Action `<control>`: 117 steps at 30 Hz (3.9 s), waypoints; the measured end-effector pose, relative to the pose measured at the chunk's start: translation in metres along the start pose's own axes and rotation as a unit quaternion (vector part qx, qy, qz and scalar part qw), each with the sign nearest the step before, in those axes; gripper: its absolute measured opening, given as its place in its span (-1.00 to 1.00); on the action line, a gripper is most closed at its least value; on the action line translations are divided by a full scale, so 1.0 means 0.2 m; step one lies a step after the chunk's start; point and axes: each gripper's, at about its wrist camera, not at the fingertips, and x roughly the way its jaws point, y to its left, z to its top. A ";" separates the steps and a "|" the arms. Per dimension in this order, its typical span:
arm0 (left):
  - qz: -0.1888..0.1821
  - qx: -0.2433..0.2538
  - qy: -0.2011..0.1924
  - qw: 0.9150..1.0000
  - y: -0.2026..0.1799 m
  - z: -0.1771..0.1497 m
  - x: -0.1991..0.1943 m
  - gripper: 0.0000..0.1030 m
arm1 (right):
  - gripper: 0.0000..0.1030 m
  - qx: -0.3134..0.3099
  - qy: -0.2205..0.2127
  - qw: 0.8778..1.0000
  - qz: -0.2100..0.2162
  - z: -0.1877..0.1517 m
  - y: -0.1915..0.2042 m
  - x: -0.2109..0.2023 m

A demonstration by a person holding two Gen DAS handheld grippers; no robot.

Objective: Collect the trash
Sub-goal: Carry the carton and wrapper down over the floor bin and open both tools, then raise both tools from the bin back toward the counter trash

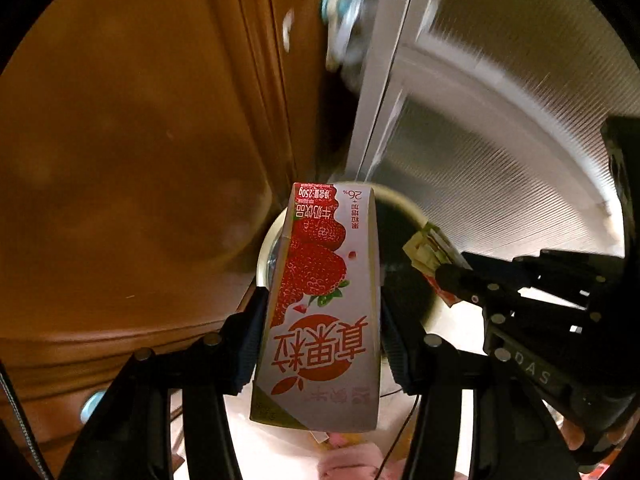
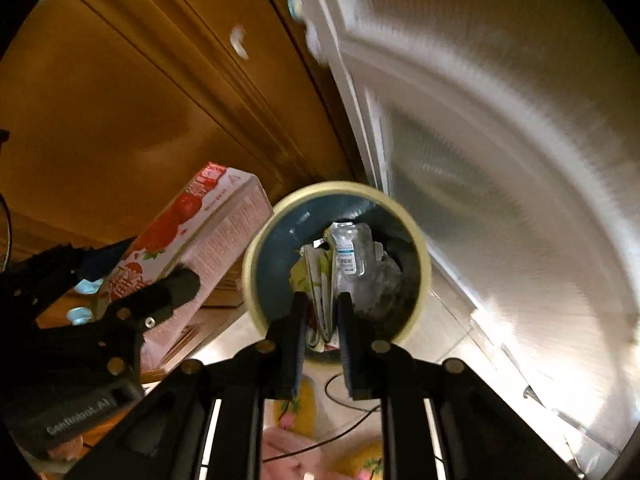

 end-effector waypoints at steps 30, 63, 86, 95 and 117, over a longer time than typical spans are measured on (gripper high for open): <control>0.003 -0.016 0.024 1.000 0.03 -0.08 0.07 0.23 | 0.25 0.037 -0.019 0.999 -0.026 -0.10 -0.03 0.08; 0.032 -0.085 -0.093 0.992 -0.06 0.11 -1.90 0.23 | 0.25 -0.013 -0.139 0.990 -0.024 0.00 0.41 -1.95; 0.084 -0.033 -0.247 0.965 -0.19 0.41 -2.95 0.34 | 0.25 -0.115 -0.289 0.947 -0.080 0.24 0.67 -2.94; 0.075 -0.002 -0.266 0.961 0.04 0.82 -3.12 0.40 | 0.25 -0.100 -0.279 0.951 -0.089 0.63 0.65 -3.03; -0.007 0.165 -0.194 0.967 0.24 2.46 -2.24 0.41 | -0.17 0.122 -0.186 0.973 -0.062 1.94 0.22 -2.41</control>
